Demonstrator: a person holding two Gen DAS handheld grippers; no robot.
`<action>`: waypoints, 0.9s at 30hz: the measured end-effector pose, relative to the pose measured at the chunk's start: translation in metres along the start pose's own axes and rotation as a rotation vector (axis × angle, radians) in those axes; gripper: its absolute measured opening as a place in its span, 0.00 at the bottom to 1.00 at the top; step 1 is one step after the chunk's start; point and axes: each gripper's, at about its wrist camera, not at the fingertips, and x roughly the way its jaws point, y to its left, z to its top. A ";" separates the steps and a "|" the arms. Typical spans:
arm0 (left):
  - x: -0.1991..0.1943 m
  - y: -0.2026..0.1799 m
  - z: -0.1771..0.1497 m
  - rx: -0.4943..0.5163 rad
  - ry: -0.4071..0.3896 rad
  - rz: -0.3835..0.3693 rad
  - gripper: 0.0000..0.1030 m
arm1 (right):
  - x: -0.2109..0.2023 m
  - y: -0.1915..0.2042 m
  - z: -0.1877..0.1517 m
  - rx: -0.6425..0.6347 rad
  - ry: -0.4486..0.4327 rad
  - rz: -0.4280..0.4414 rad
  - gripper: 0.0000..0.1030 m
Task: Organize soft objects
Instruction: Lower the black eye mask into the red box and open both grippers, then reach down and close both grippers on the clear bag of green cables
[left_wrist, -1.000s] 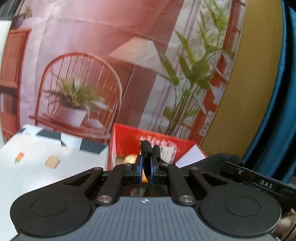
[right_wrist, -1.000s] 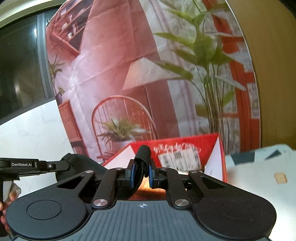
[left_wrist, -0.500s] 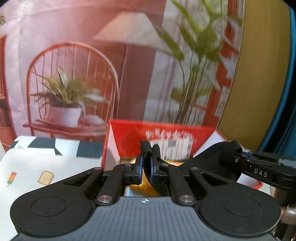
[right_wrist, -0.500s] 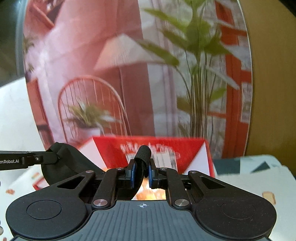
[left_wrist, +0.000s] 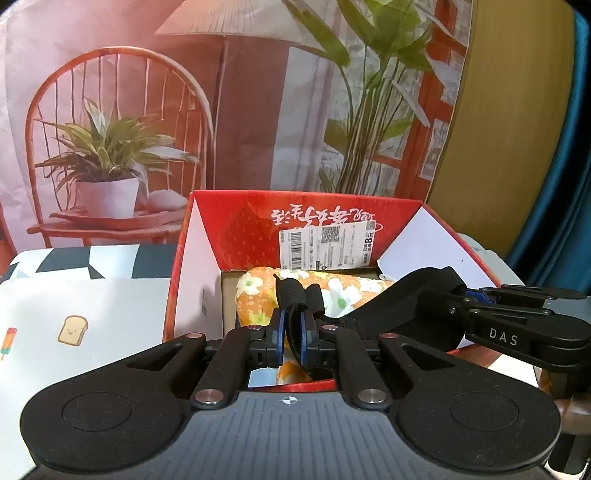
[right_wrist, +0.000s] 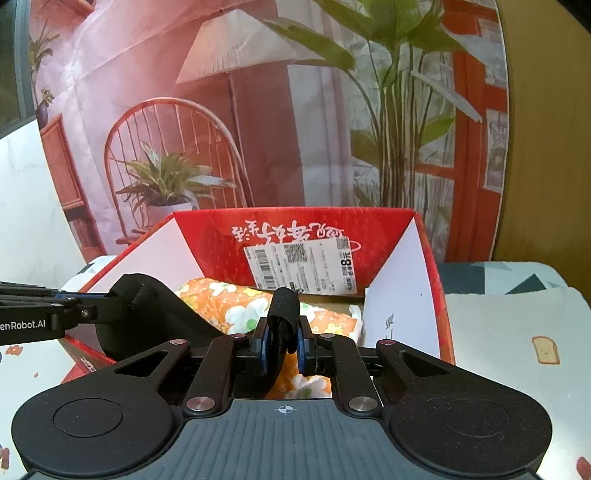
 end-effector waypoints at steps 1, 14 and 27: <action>-0.001 0.000 0.000 0.002 -0.001 -0.001 0.10 | 0.000 0.000 0.000 0.002 -0.001 -0.002 0.17; -0.048 0.005 -0.015 -0.065 -0.026 -0.106 0.55 | -0.051 0.001 -0.011 -0.011 -0.140 0.016 0.59; -0.055 -0.003 -0.077 -0.098 0.088 -0.151 0.55 | -0.087 0.009 -0.066 0.028 -0.073 0.096 0.59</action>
